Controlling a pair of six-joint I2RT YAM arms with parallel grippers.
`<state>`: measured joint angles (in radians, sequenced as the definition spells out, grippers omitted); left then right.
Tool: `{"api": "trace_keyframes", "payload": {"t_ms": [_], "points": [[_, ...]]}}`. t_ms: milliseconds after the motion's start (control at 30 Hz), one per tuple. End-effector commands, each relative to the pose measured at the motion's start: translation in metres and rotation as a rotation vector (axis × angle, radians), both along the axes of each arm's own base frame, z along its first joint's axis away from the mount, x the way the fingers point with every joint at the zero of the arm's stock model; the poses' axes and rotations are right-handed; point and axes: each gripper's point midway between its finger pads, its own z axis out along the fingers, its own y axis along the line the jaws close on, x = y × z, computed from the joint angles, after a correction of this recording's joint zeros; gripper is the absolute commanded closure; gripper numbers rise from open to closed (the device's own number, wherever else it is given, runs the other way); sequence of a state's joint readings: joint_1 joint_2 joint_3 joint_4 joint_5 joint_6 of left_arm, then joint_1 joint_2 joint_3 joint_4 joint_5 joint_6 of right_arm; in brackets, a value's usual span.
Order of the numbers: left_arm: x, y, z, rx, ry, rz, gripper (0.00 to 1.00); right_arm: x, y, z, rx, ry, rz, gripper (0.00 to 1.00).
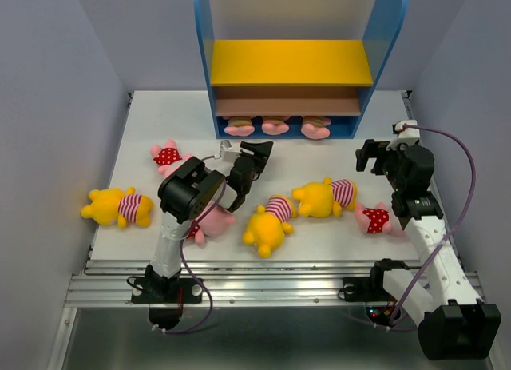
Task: Place and organize the stuffed toys onto the shelf
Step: Adjust the position of the stuffed toy
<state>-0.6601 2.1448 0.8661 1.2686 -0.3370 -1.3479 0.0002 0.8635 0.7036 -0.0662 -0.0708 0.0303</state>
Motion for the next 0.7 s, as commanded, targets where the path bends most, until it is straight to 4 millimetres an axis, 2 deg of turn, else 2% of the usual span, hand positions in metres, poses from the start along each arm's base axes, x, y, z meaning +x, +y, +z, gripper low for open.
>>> {"api": "trace_keyframes", "payload": {"t_ms": [0, 167, 300, 667], "points": [[0.021, -0.002, 0.043, 0.018, -0.104, -0.008, 0.31, 0.005, -0.003, 0.011, -0.013, -0.052, -0.007, 0.00], [0.042, -0.006, 0.050, 0.035, -0.107, -0.005, 0.31, 0.005, -0.003, 0.011, -0.015, -0.052, -0.008, 0.00], [0.055, -0.011, 0.046, 0.039, -0.083, -0.004, 0.31, 0.005, -0.004, 0.011, -0.016, -0.052, -0.010, 0.00], [0.073, -0.008, 0.032, 0.045, -0.006, 0.046, 0.32, 0.005, -0.003, 0.011, -0.014, -0.052, -0.007, 0.00]]}}
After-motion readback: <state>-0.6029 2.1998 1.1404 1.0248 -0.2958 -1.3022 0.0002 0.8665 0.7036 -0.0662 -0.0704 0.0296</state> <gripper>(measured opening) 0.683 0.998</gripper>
